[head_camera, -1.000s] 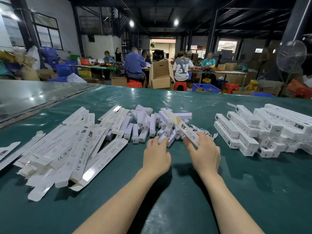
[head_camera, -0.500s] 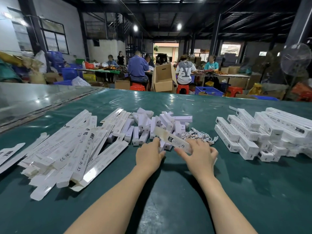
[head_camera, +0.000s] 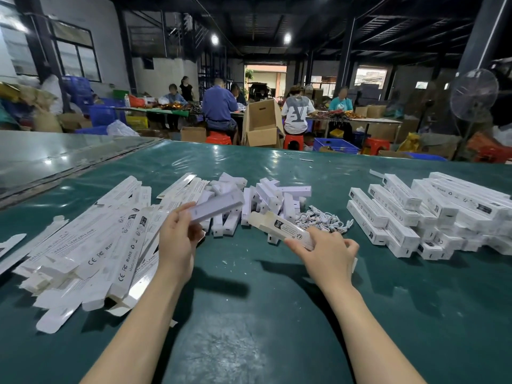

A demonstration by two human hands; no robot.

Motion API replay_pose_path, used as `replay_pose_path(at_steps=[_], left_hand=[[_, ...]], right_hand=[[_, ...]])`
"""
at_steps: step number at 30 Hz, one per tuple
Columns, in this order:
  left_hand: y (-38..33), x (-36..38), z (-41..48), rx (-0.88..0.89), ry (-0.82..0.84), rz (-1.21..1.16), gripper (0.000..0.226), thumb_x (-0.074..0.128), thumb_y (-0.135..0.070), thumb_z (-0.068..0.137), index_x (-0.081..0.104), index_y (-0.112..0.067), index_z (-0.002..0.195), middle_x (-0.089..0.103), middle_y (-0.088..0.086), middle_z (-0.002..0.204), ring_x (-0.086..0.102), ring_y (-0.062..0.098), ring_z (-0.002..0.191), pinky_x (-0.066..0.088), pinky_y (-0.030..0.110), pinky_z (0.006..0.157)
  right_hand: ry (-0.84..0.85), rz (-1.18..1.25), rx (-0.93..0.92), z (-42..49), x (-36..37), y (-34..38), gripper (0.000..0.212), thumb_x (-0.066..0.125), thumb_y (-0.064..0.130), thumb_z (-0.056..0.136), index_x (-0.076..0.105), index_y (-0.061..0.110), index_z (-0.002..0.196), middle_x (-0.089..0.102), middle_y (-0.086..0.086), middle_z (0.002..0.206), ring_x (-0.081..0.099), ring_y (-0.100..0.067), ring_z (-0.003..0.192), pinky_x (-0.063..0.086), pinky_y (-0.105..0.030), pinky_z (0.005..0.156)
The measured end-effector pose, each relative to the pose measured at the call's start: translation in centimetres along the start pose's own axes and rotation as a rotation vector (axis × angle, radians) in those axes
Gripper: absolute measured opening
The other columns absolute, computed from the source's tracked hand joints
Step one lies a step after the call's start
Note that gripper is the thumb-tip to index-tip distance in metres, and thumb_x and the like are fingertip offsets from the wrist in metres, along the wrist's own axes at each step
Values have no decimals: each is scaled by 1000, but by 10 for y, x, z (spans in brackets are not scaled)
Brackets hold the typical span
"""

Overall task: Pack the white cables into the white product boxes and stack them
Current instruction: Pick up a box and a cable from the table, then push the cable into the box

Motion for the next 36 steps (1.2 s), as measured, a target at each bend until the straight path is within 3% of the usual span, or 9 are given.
replay_pose_path(at_steps=[4,7,14,22,25,28,30,33,36], left_hand=[[15,10,-14,83,-12,301,9,43,-14,97,47,-14,104,52,-2,70,47,8,60,43,20,60],[16,10,-15,116,-14,321,3,47,-15,95,48,-17,95,54,-4,67,49,7,60,44,21,63],[13,8,-17,227,132,449,19,50,-14,93,56,-29,84,56,-6,67,51,1,59,44,19,65],[6,-1,-8,114,283,507,11,52,-13,92,61,-18,98,55,-3,67,52,7,61,48,18,62],[13,8,-17,46,200,488,19,59,-17,88,49,-17,104,59,-4,65,56,10,62,47,25,66],[12,21,-29,66,107,509,14,60,-25,87,48,-19,91,60,-4,79,54,14,74,42,28,68],[12,31,-37,48,205,562,6,55,-30,90,53,-26,85,57,-7,93,53,12,84,41,25,71],[22,47,-54,-121,453,616,21,49,-36,92,55,-31,111,49,-6,120,53,10,97,43,33,94],[20,57,-64,-87,440,473,40,57,-24,89,36,-39,119,39,-5,129,56,-4,86,48,34,92]], right_hand=[[56,4,-55,-2,-2,-1,45,45,67,80,33,28,61,45,13,69,45,-18,91,17,-34,78],[93,12,-82,-1,-2,-1,43,44,67,80,35,28,64,45,12,71,47,-19,90,20,-35,83],[96,32,-87,-1,-4,0,37,41,66,82,42,30,73,50,11,75,49,-19,89,20,-35,81],[182,14,-201,-5,-3,2,41,46,69,78,49,28,72,45,13,63,42,-16,77,22,-32,79],[173,32,-235,-7,-1,8,40,49,64,80,58,25,82,54,10,72,44,-16,80,24,-32,78],[96,67,-198,-9,-3,11,42,52,63,78,62,23,88,59,7,77,46,-18,82,26,-32,76],[51,109,-197,-10,-4,15,41,56,61,77,63,22,87,60,6,79,43,-16,82,24,-31,68],[20,172,-208,-13,-3,22,33,59,58,77,58,25,78,59,8,77,43,-14,80,18,-30,61],[-31,158,-143,-15,-5,24,31,56,57,81,55,26,78,60,7,82,50,-16,82,26,-30,61]])
Point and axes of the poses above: each hand's wrist, its own z-axis towards the middle knuckle, its own x-axis out of the palm, y = z × x, the point moved 2 cm from there along z, towards the middle knuckle
